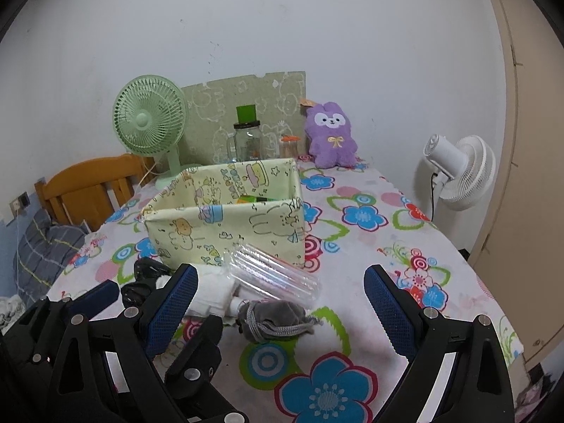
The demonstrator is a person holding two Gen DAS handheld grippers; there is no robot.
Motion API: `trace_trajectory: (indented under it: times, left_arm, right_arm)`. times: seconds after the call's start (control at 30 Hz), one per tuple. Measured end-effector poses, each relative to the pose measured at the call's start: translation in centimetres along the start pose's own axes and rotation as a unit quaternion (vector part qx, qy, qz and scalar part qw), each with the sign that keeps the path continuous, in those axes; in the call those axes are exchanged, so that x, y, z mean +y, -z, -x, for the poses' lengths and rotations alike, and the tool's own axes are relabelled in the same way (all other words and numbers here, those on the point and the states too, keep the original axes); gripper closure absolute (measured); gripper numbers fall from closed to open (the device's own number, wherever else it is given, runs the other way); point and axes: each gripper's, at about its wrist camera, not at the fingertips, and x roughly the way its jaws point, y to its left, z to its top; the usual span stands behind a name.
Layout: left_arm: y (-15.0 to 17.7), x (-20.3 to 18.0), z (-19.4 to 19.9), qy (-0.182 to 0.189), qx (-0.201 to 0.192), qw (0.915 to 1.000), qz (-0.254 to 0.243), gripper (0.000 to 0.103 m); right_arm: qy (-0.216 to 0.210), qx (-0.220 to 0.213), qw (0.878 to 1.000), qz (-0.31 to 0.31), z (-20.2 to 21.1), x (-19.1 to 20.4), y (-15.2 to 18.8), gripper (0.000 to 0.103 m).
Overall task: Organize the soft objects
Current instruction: 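Withdraw both tools from the basket back toward the remaining items, then grasp the white folded cloth with the left tool while the right grasps the grey cloth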
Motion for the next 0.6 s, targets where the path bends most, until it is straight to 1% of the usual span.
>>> trace_trajectory:
  times: [0.1, 0.23, 0.47, 0.6]
  left_arm:
    - [0.6, -0.1, -0.5, -0.003, 0.003, 1.0, -0.003, 0.011]
    - [1.1, 0.0, -1.3, -0.016, 0.014, 0.9998, 0.001, 0.011]
    - [2.0, 0.5, -3.2, -0.027, 0.041, 0.9987, 0.01, 0.011]
    - [2.3, 0.5, -4.0, -0.03, 0.053, 0.9981, 0.011, 0.011]
  right_arm:
    - [0.005, 0.004, 1.0, 0.001, -0.3, 0.0, 0.7, 0.006]
    - [0.004, 0.021, 1.0, -0.003, -1.4, -0.2, 1.5, 0.006]
    - [0.0, 0.058, 0.998, -0.007, -3.6, -0.3, 2.6, 0.006]
    - [-0.005, 0.079, 0.997, -0.01, -4.9, -0.2, 3.1, 0.01]
